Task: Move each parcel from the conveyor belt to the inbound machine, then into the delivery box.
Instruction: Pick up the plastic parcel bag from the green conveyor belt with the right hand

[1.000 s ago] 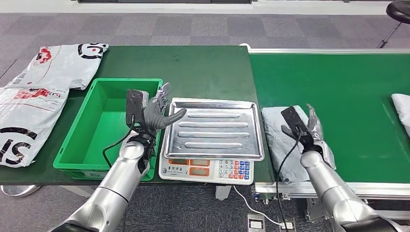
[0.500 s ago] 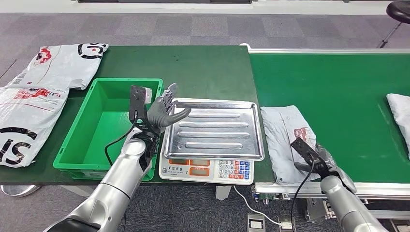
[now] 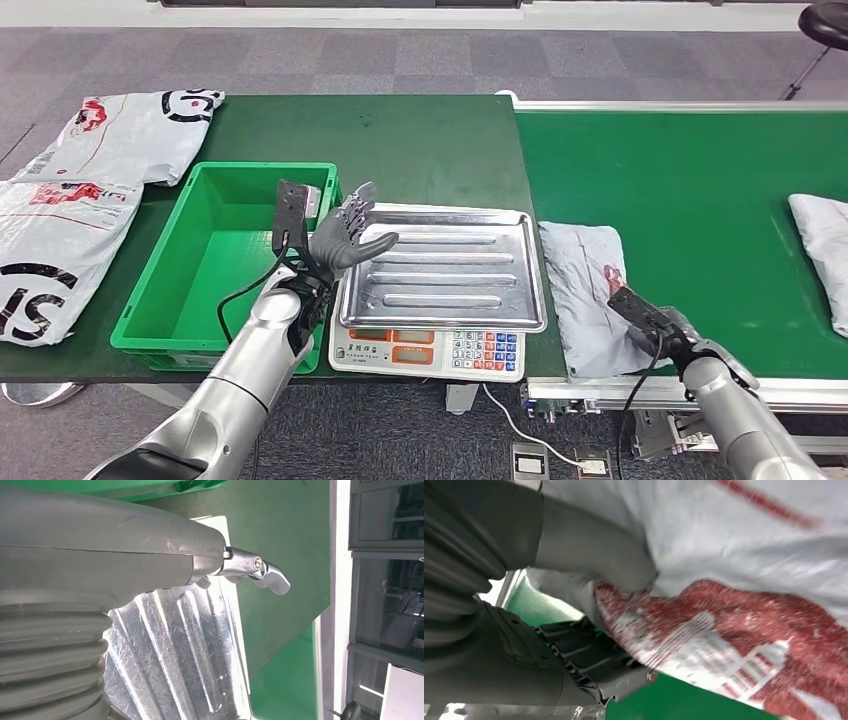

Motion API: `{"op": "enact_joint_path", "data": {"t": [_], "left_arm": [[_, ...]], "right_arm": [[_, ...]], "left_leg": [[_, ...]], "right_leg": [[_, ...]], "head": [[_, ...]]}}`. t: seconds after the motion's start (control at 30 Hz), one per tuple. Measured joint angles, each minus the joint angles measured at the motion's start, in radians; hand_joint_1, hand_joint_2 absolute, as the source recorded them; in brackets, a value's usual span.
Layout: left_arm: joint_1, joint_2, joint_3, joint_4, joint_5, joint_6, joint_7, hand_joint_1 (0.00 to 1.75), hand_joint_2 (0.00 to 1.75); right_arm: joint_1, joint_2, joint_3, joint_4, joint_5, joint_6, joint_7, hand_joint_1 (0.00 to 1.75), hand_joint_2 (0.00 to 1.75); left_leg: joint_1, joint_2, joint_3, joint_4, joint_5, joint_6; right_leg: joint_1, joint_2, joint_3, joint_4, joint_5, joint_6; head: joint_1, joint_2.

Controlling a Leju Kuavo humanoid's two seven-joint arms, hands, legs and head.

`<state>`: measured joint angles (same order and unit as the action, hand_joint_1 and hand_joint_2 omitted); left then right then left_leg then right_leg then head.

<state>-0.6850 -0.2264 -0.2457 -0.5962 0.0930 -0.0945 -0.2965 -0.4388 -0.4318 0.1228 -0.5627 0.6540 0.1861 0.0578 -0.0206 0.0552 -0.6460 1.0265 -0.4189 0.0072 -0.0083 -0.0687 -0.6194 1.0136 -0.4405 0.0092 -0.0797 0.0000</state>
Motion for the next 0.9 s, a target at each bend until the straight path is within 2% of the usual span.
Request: {"op": "enact_joint_path", "data": {"t": [0.2,0.37,0.5,0.7,0.9], "left_arm": [[0.002,0.003,0.000,-0.011,-0.040,0.040,-0.001,0.00,1.75],[0.007,0.005,0.000,-0.027,-0.051,0.052,0.006,0.00,1.75],[0.011,0.005,0.000,-0.031,-0.058,0.072,0.009,0.00,1.75],[0.011,0.003,0.000,-0.028,-0.063,0.082,0.004,0.00,1.75],[0.011,-0.003,0.000,-0.025,-0.065,0.079,-0.001,0.00,1.75]], "right_arm": [[-0.023,0.005,0.000,0.000,-0.028,-0.029,-0.015,1.75,1.75],[-0.034,0.031,-0.008,-0.035,-0.067,-0.205,-0.053,1.75,1.75],[-0.036,0.051,-0.052,-0.175,-0.110,-0.352,-0.081,1.75,1.75],[-0.065,0.078,-0.106,-0.412,-0.125,-0.455,-0.125,1.75,1.75],[-0.119,0.103,-0.105,-0.516,-0.117,-0.513,-0.136,1.75,1.75]], "left_leg": [[0.000,-0.001,-0.001,0.000,0.000,0.000],[0.000,-0.001,-0.001,0.000,0.000,0.000],[0.000,-0.002,-0.002,0.000,0.000,0.000],[0.000,-0.002,-0.002,0.000,0.001,0.000],[0.000,-0.002,-0.002,0.000,0.001,0.000]], "right_leg": [[0.000,-0.001,0.000,0.000,0.000,0.000],[0.000,-0.001,-0.001,0.000,0.000,0.000],[0.000,-0.002,-0.001,0.000,0.000,0.000],[0.000,-0.002,-0.001,0.000,0.000,0.000],[0.000,-0.002,-0.001,0.000,0.000,0.000]], "head": [[0.000,0.000],[0.000,0.000],[0.000,0.000],[0.000,0.000],[0.000,0.000]]}}
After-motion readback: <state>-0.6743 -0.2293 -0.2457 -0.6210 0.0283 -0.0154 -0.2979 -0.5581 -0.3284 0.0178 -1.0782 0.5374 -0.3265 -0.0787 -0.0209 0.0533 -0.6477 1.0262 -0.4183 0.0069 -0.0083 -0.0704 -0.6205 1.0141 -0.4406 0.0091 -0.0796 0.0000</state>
